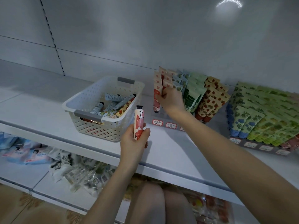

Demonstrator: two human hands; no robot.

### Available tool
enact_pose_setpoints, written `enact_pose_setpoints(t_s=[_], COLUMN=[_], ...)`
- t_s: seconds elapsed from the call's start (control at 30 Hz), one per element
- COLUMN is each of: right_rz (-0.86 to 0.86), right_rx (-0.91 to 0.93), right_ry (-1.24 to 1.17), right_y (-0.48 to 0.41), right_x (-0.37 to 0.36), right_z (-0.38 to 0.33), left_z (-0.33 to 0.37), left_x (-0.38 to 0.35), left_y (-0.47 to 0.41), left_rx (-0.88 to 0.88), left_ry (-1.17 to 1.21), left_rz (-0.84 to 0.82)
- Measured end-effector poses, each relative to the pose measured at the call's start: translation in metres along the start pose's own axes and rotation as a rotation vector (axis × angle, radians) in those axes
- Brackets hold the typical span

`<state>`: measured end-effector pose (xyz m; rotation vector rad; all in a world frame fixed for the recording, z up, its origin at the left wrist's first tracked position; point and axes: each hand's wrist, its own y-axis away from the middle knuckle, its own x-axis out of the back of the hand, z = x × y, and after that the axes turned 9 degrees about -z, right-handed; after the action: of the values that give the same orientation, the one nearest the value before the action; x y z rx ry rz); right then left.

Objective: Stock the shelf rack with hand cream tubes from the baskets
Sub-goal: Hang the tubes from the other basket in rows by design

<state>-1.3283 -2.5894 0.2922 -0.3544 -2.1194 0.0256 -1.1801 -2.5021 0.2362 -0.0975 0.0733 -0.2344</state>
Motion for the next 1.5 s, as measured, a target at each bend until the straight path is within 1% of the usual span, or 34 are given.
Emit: enact_pose_setpoints(t_s=[0.27,0.4,0.53,0.57,0.6,0.67,0.7,0.77,0.83,0.93,1.0,1.07,1.13,1.17,1.2,1.23,1.27,1.33,1.37,1.4,1.5], right_rz=[0.014,0.061,0.071,0.046,-0.014,-0.213,-0.303,-0.402,-0.425,-0.406,-0.369,-0.347,-0.377,-0.415,-0.45,-0.458,-0.429,-0.303,-0.27,-0.273,-0.269], right_rx=[0.025,0.08,0.164,0.193,0.215,0.221,0.215,0.188,0.143,0.054,-0.026,-0.124,-0.208,-0.231,-0.234,-0.202,-0.126,0.085,0.179,0.252,0.37], right_ry=[-0.021,-0.139,-0.237,-0.287,-0.333,-0.345,-0.341,-0.413,-0.531,-0.646,-0.771,-0.961,-1.105,-1.12,-1.081,-0.97,-0.798,-0.488,-0.413,-0.37,-0.23], right_y=[0.007,0.02,0.04,0.047,0.053,0.067,0.072,0.079,0.084,0.091,0.094,0.098,0.105,0.109,0.113,0.117,0.12,0.125,0.126,0.128,0.13], right_x=[0.007,0.019,0.036,0.04,0.044,0.049,0.051,0.052,0.054,0.057,0.06,0.063,0.062,0.059,0.055,0.051,0.048,0.047,0.048,0.047,0.042], right_z=[0.0,0.001,-0.003,-0.005,-0.008,-0.014,-0.015,-0.013,-0.01,-0.002,0.006,0.014,0.022,0.025,0.028,0.031,0.033,0.034,0.032,0.029,0.022], left_z=[0.002,0.004,0.008,0.009,0.009,0.012,0.014,0.018,0.02,0.021,0.022,0.027,0.035,0.037,0.041,0.044,0.047,0.051,0.052,0.052,0.049], left_x=[-0.001,-0.001,-0.004,-0.005,-0.006,-0.008,-0.009,-0.012,-0.013,-0.009,-0.002,0.003,0.006,0.007,0.007,0.008,0.008,0.009,0.008,0.006,0.0], left_y=[0.0,0.001,0.002,0.003,0.003,0.004,0.005,0.007,0.009,0.014,0.019,0.024,0.024,0.023,0.021,0.018,0.015,0.011,0.01,0.008,0.004], left_rx=[0.006,0.004,-0.006,-0.008,-0.013,-0.017,-0.022,-0.042,-0.062,-0.084,-0.142,-0.221,-0.299,-0.334,-0.361,-0.378,-0.387,-0.404,-0.417,-0.427,-0.427], left_ry=[-0.005,-0.029,-0.088,-0.116,-0.144,-0.177,-0.195,-0.244,-0.278,-0.253,-0.24,-0.173,-0.121,-0.113,-0.117,-0.136,-0.168,-0.258,-0.307,-0.351,-0.45], left_rz=[-0.019,-0.049,-0.079,-0.095,-0.114,-0.156,-0.176,-0.208,-0.243,-0.28,-0.233,-0.149,-0.075,-0.051,-0.039,-0.036,-0.039,-0.068,-0.095,-0.124,-0.153])
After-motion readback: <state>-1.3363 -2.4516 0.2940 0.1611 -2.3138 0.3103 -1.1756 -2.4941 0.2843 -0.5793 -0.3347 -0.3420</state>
